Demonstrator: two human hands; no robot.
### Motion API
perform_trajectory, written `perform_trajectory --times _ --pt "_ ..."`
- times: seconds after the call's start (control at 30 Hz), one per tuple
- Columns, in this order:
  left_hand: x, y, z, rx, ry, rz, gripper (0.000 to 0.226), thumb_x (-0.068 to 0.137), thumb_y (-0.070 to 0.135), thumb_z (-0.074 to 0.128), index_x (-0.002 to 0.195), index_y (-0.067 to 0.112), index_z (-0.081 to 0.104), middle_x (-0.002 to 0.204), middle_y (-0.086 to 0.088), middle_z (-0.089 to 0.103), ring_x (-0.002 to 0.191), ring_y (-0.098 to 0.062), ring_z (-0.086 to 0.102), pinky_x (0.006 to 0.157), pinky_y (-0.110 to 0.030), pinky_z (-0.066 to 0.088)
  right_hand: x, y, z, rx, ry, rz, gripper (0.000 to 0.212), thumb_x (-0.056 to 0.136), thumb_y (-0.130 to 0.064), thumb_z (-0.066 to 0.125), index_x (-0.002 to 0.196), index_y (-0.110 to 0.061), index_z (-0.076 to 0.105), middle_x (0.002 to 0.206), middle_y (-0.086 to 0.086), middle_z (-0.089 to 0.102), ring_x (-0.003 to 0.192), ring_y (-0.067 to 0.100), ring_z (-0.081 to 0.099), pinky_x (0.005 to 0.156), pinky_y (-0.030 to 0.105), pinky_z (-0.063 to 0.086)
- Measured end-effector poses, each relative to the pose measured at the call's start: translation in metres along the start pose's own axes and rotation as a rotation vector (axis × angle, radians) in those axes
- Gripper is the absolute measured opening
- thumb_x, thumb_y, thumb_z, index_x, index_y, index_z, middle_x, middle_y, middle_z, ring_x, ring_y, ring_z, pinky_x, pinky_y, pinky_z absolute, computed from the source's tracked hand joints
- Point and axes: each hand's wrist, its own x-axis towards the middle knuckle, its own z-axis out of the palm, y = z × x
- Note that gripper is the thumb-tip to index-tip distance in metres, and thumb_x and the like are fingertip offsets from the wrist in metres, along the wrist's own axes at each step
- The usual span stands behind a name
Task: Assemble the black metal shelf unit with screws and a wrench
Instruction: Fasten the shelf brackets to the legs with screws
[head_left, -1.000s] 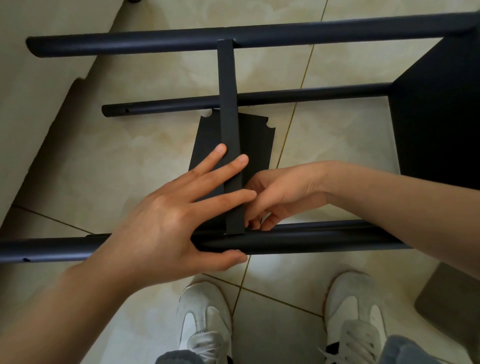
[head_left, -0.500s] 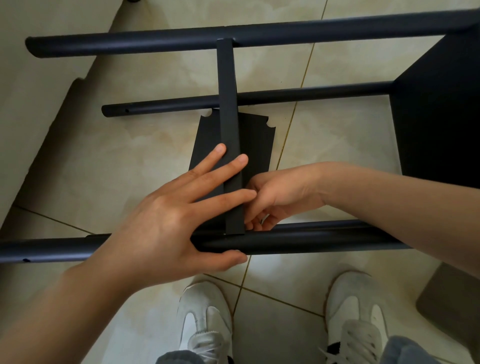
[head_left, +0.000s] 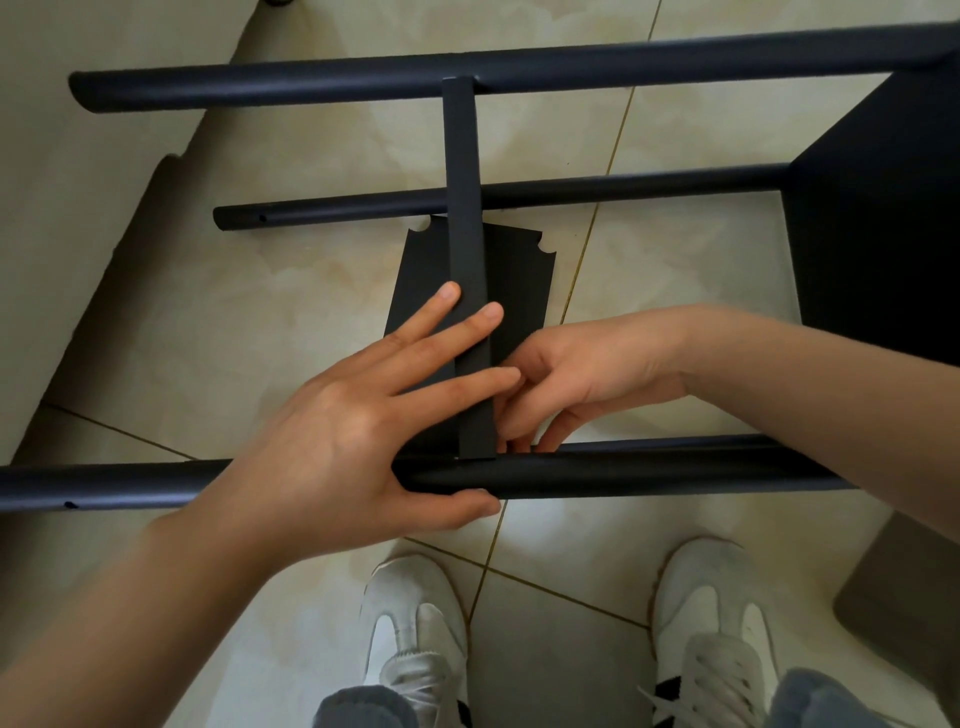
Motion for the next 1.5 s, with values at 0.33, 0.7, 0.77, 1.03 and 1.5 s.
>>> perform_trajectory --times 0.33,0.7,0.77,1.03,1.5 --pt "0.002 0.004 -0.002 0.010 -0.014 -0.011 0.073 0.081 0.065 0.060 0.142 0.025 0.056 0.163 0.004 0.031 0.155 -0.014 0.015 0.107 -0.039 0.044 -0.023 -0.005 0.012 -0.215 0.117 0.018 0.020 0.098 -0.021 0.056 0.112 -0.017 0.069 0.106 -0.002 0.075 0.100 0.011 0.070 0.086 0.025 0.056" --pt "-0.001 0.010 -0.003 0.115 -0.035 -0.029 0.076 0.084 0.068 0.049 0.148 0.027 0.048 0.165 0.007 0.024 0.155 -0.012 0.011 0.104 -0.037 0.042 -0.046 0.005 0.043 -0.576 0.414 -0.055 0.014 0.094 -0.042 0.059 0.106 -0.041 0.066 0.097 -0.026 0.067 0.088 -0.010 0.063 0.076 0.009 0.052" --pt "-0.006 0.015 -0.001 0.118 -0.013 -0.056 0.074 0.086 0.065 0.048 0.149 0.027 0.047 0.165 0.007 0.024 0.154 -0.011 0.014 0.107 -0.039 0.043 -0.049 0.010 0.048 -0.664 0.488 -0.060 0.009 0.090 -0.049 0.057 0.098 -0.048 0.062 0.098 -0.036 0.060 0.090 -0.013 0.060 0.071 0.012 0.054" --pt "-0.024 0.052 0.014 -0.034 0.233 -0.234 0.048 0.085 0.028 0.073 0.131 0.013 0.067 0.144 0.000 0.057 0.126 -0.016 0.059 0.099 -0.036 0.055 -0.063 0.026 0.074 -0.869 0.787 -0.084 0.018 0.089 -0.040 0.062 0.105 -0.047 0.057 0.093 -0.024 0.057 0.085 -0.004 0.057 0.076 0.020 0.053" --pt "-0.065 0.077 0.029 -1.451 0.344 -1.162 0.026 0.090 0.022 0.070 0.110 0.006 0.069 0.104 -0.008 0.078 0.094 -0.023 0.076 0.074 -0.026 0.062 -0.079 0.028 0.105 -1.035 1.015 -0.002 0.016 0.093 -0.035 0.062 0.109 -0.032 0.061 0.098 -0.014 0.055 0.085 0.008 0.055 0.073 0.028 0.054"
